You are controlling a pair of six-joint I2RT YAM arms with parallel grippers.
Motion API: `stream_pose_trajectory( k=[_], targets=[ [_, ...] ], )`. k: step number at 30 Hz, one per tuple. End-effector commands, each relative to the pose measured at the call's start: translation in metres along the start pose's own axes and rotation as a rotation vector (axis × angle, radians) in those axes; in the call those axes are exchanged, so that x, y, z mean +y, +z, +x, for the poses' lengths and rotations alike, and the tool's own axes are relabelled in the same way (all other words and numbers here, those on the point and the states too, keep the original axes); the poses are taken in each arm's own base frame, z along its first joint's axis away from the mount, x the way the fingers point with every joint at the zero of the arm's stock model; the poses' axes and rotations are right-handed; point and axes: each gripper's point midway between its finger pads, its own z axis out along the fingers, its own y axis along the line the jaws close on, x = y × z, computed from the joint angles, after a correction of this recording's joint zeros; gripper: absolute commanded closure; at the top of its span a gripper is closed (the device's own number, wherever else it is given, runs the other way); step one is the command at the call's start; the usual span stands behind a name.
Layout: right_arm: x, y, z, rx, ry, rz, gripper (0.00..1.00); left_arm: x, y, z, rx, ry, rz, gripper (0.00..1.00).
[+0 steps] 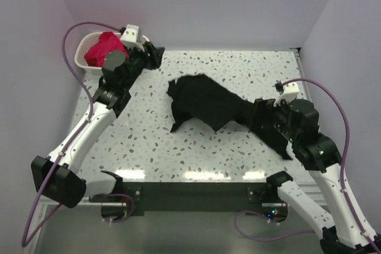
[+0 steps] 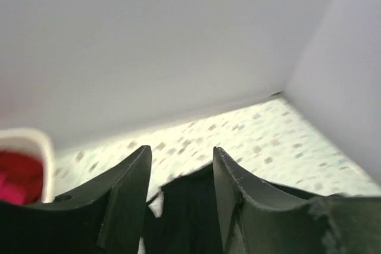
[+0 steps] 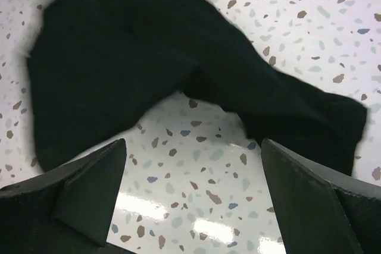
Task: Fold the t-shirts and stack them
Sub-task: Move the tshirt to the center of the board, then flatten the tshirt out
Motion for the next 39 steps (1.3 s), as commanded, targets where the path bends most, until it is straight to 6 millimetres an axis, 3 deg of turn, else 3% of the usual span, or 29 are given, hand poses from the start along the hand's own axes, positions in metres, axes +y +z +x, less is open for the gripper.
stream_pose_trajectory(
  k=[1, 2, 3, 4, 6, 7, 8, 10, 11, 13, 14, 16, 17, 20, 24, 29, 34, 39],
  targets=[
    [0.014, 0.002, 0.008, 0.082, -0.006, -0.07, 0.01, 0.071, -0.05, 0.032, 0.083, 0.089, -0.377, 0.46],
    [0.015, 0.009, 0.016, 0.12, 0.02, -0.069, 0.01, 0.078, -0.064, 0.062, 0.146, 0.091, -0.398, 0.41],
    [0.017, 0.013, 0.021, 0.142, 0.031, -0.075, 0.01, 0.078, -0.075, 0.071, 0.16, 0.074, -0.406, 0.31],
    [0.023, 0.016, 0.027, 0.17, 0.037, -0.11, 0.01, 0.072, -0.09, 0.071, 0.159, 0.055, -0.388, 0.28],
    [0.027, 0.03, 0.042, 0.243, 0.055, -0.122, 0.01, 0.064, -0.11, 0.109, 0.245, -0.01, -0.356, 0.23],
    [0.029, 0.034, 0.048, 0.273, 0.063, -0.133, 0.01, 0.052, -0.122, 0.117, 0.276, -0.049, -0.309, 0.23],
    [0.032, 0.039, 0.053, 0.303, 0.075, -0.146, 0.01, 0.048, -0.132, 0.14, 0.328, -0.086, -0.293, 0.22],
    [0.035, 0.053, 0.069, 0.37, 0.093, -0.153, 0.01, 0.03, -0.147, 0.158, 0.366, -0.198, -0.236, 0.21],
    [0.041, 0.059, 0.068, 0.362, 0.1, -0.188, 0.01, 0.025, -0.158, 0.183, 0.414, -0.237, -0.224, 0.21],
    [0.042, 0.072, 0.086, 0.399, 0.107, -0.188, 0.01, 0.015, -0.169, 0.195, 0.421, -0.322, -0.197, 0.21],
    [0.046, 0.079, 0.092, 0.397, 0.098, -0.198, 0.01, 0.014, -0.179, 0.216, 0.459, -0.344, -0.197, 0.21],
    [0.047, 0.093, 0.11, 0.445, 0.082, -0.18, 0.02, 0.008, -0.186, 0.222, 0.449, -0.365, -0.161, 0.19],
    [0.056, 0.097, 0.118, 0.463, 0.055, -0.2, 0.04, 0.009, -0.194, 0.236, 0.467, -0.367, -0.163, 0.18],
    [0.064, 0.114, 0.142, 0.499, -0.012, -0.181, 0.07, 0.009, -0.2, 0.231, 0.406, -0.362, -0.155, 0.14],
    [0.068, 0.133, 0.166, 0.543, -0.06, -0.152, 0.11, 0.015, -0.2, 0.209, 0.334, -0.328, -0.18, 0.0],
    [0.078, 0.149, 0.196, 0.616, -0.095, -0.142, 0.13, 0.022, -0.201, 0.197, 0.377, -0.247, -0.218, 0.0],
    [0.091, 0.154, 0.227, 0.712, -0.09, -0.142, 0.16, 0.033, -0.205, 0.198, 0.375, -0.211, -0.267, 0.02],
    [0.132, 0.156, 0.26, 0.804, -0.123, -0.212, 0.18, 0.039, -0.207, 0.191, 0.353, -0.205, -0.304, 0.05]
  ],
)
